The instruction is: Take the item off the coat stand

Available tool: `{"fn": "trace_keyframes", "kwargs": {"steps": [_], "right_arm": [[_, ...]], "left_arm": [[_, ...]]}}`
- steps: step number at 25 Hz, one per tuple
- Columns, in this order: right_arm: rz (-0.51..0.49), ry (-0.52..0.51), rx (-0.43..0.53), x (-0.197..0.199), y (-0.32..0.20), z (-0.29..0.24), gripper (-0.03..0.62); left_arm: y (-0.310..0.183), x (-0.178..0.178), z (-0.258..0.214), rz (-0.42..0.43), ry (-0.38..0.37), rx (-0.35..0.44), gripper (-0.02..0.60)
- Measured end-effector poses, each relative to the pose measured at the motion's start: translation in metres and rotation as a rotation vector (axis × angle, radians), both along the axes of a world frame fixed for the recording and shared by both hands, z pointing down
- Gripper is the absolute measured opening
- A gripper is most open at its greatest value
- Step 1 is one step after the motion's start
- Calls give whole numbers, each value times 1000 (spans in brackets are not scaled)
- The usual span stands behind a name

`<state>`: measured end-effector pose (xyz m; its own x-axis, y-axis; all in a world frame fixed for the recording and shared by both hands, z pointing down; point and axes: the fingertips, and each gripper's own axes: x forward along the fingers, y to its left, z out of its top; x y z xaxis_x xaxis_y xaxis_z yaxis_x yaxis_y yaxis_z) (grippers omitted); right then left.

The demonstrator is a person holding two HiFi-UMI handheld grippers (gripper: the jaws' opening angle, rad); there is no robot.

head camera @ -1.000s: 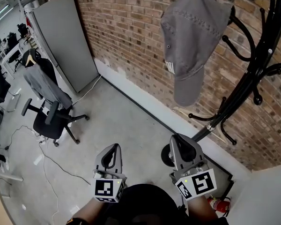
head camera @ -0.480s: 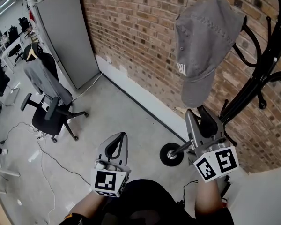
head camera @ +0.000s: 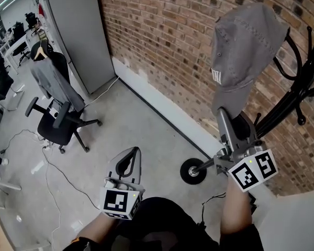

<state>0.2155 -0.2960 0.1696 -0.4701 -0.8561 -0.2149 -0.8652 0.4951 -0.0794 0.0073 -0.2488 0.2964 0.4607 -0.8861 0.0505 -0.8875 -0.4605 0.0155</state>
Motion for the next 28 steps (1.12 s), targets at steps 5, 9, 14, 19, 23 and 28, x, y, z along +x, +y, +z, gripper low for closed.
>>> {"fn": "trace_keyframes", "kwargs": {"steps": [5, 9, 14, 19, 23, 28], "right_arm": [[38, 1, 31, 2, 5, -5, 38], [52, -17, 55, 4, 5, -16, 34], [41, -54, 102, -1, 6, -40, 34], [4, -48, 155, -15, 4, -64, 34], [-61, -42, 165, -40, 1, -68, 32], [-171, -52, 99, -79, -2, -41, 32]], "left_arm": [[0, -10, -2, -12, 13, 10, 26], [0, -16, -5, -17, 19, 18, 26], [2, -31, -7, -38, 28, 22, 26], [4, -50, -4, -85, 27, 3, 26], [5, -69, -2, -128, 27, -10, 26], [11, -93, 7, -187, 24, -31, 26]]}}
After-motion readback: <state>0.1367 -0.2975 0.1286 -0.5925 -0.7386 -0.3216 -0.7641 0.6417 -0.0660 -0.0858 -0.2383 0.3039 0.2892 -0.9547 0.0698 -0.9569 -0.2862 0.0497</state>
